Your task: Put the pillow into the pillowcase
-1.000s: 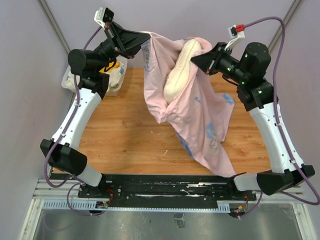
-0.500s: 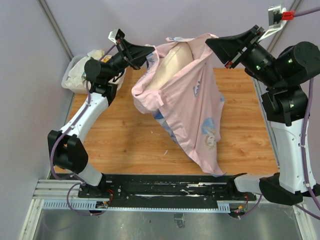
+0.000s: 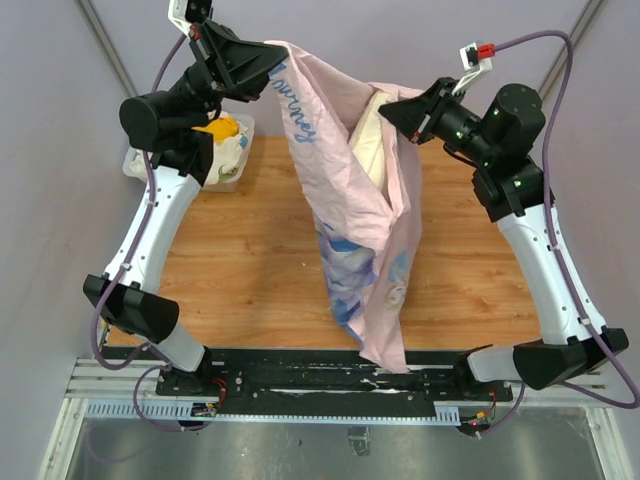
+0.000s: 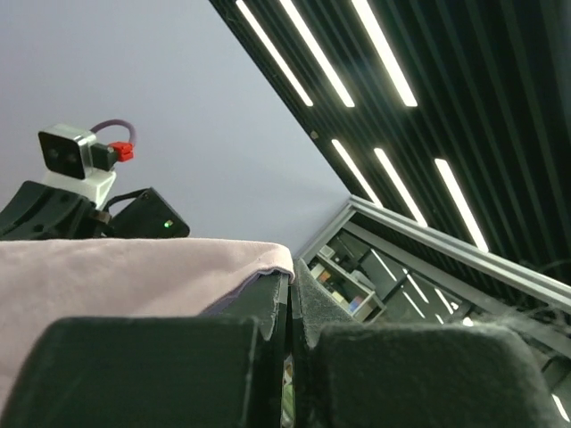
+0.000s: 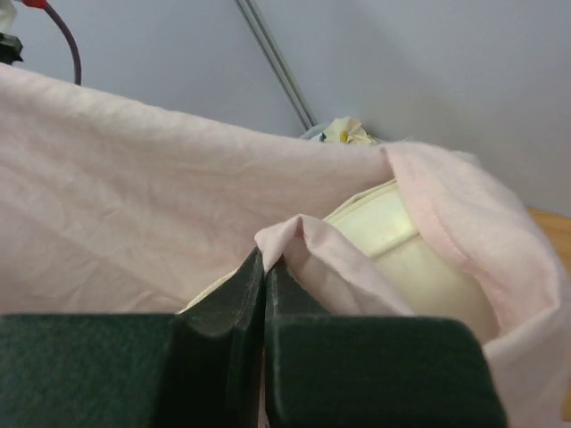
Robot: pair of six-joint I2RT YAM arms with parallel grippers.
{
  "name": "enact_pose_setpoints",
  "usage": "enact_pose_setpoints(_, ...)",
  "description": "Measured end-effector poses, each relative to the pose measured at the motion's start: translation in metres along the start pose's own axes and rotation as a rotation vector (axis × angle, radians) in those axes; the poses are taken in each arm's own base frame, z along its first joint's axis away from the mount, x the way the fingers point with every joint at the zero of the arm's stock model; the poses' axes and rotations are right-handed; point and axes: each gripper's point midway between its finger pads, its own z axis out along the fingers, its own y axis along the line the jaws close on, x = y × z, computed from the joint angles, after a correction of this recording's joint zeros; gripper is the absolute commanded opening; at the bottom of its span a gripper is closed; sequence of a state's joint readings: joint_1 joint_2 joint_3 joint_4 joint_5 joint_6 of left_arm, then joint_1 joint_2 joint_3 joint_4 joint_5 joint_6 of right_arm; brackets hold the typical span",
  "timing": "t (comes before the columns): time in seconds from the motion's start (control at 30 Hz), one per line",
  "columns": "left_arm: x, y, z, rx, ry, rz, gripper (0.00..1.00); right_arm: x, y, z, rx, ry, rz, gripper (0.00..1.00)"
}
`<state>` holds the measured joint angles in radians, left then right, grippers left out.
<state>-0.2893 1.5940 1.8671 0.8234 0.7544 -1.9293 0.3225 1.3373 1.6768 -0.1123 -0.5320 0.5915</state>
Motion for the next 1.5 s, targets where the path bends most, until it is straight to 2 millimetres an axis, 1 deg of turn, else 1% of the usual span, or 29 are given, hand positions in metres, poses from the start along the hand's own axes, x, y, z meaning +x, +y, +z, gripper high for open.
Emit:
enact_pose_setpoints(0.07, 0.000, -0.001, 0.000, 0.003, 0.000, 0.006, 0.00, -0.008, 0.003, 0.003, -0.011, -0.012, -0.003, 0.01)
enact_pose_setpoints(0.1, -0.001, 0.003, -0.001, -0.001, -0.005, 0.001, 0.00, -0.015, 0.008, 0.004, -0.024, -0.024, -0.010, 0.01)
enact_pose_setpoints(0.13, -0.002, 0.007, -0.002, -0.007, -0.011, -0.006, 0.00, -0.027, 0.017, 0.005, -0.046, -0.045, -0.023, 0.01)
enact_pose_setpoints(0.17, -0.003, 0.014, -0.005, -0.015, -0.021, -0.018, 0.00, -0.039, 0.025, 0.004, -0.066, -0.066, -0.038, 0.01)
enact_pose_setpoints(0.2, -0.005, 0.027, -0.009, -0.033, -0.035, -0.042, 0.00, -0.049, 0.034, 0.002, -0.085, -0.086, -0.052, 0.01)
enact_pose_setpoints(0.23, -0.005, 0.029, -0.010, -0.036, -0.037, -0.046, 0.00, -0.060, 0.044, -0.001, -0.108, -0.105, -0.066, 0.01)
enact_pose_setpoints(0.3, -0.007, 0.048, -0.016, -0.062, -0.055, -0.080, 0.00, -0.087, 0.072, -0.012, -0.168, -0.160, -0.107, 0.01)
enact_pose_setpoints(0.37, -0.009, 0.065, -0.023, -0.086, -0.073, -0.113, 0.00, -0.102, 0.089, -0.022, -0.205, -0.194, -0.131, 0.01)
enact_pose_setpoints(0.43, -0.010, 0.076, -0.027, -0.101, -0.087, -0.142, 0.00, -0.107, 0.099, -0.030, -0.224, -0.208, -0.142, 0.01)
enact_pose_setpoints(0.5, -0.012, 0.076, -0.027, -0.095, -0.092, -0.152, 0.00, -0.108, 0.102, -0.033, -0.229, -0.212, -0.146, 0.01)
enact_pose_setpoints(0.6, -0.013, 0.062, -0.020, -0.062, -0.077, -0.132, 0.00, -0.098, 0.095, -0.032, -0.214, -0.192, -0.133, 0.01)
enact_pose_setpoints(0.73, -0.014, 0.039, -0.009, -0.019, -0.049, -0.081, 0.00, -0.079, 0.071, -0.022, -0.159, -0.153, -0.116, 0.01)
enact_pose_setpoints(0.83, -0.010, 0.033, -0.008, -0.014, -0.035, -0.063, 0.00, -0.072, 0.055, -0.018, -0.111, -0.142, -0.125, 0.01)
enact_pose_setpoints(0.9, -0.010, 0.039, -0.010, -0.022, -0.038, -0.069, 0.00, -0.074, 0.047, -0.022, -0.077, -0.148, -0.140, 0.01)
enact_pose_setpoints(0.97, -0.011, 0.048, -0.013, -0.035, -0.047, -0.083, 0.00, -0.080, 0.043, -0.028, -0.048, -0.165, -0.162, 0.01)
enact_pose_setpoints(1.07, -0.015, 0.062, -0.015, -0.054, -0.057, -0.110, 0.00, -0.089, 0.047, -0.041, -0.018, -0.189, -0.207, 0.01)
enact_pose_setpoints(1.13, -0.017, 0.068, -0.016, -0.055, -0.057, -0.119, 0.00, -0.095, 0.052, -0.049, -0.010, -0.202, -0.236, 0.01)
enact_pose_setpoints(1.23, -0.017, 0.074, -0.018, -0.056, -0.054, -0.135, 0.00, -0.097, 0.056, -0.055, -0.006, -0.210, -0.255, 0.01)
enact_pose_setpoints(1.33, -0.018, 0.076, -0.019, -0.046, -0.052, -0.149, 0.00, -0.095, 0.053, -0.052, -0.001, -0.201, -0.248, 0.01)
enact_pose_setpoints(1.43, -0.022, 0.074, -0.020, -0.038, -0.051, -0.144, 0.00, -0.091, 0.044, -0.041, 0.001, -0.186, -0.219, 0.01)
enact_pose_setpoints(1.5, -0.027, 0.071, -0.022, -0.038, -0.053, -0.131, 0.00, -0.087, 0.036, -0.028, -0.007, -0.173, -0.185, 0.00)
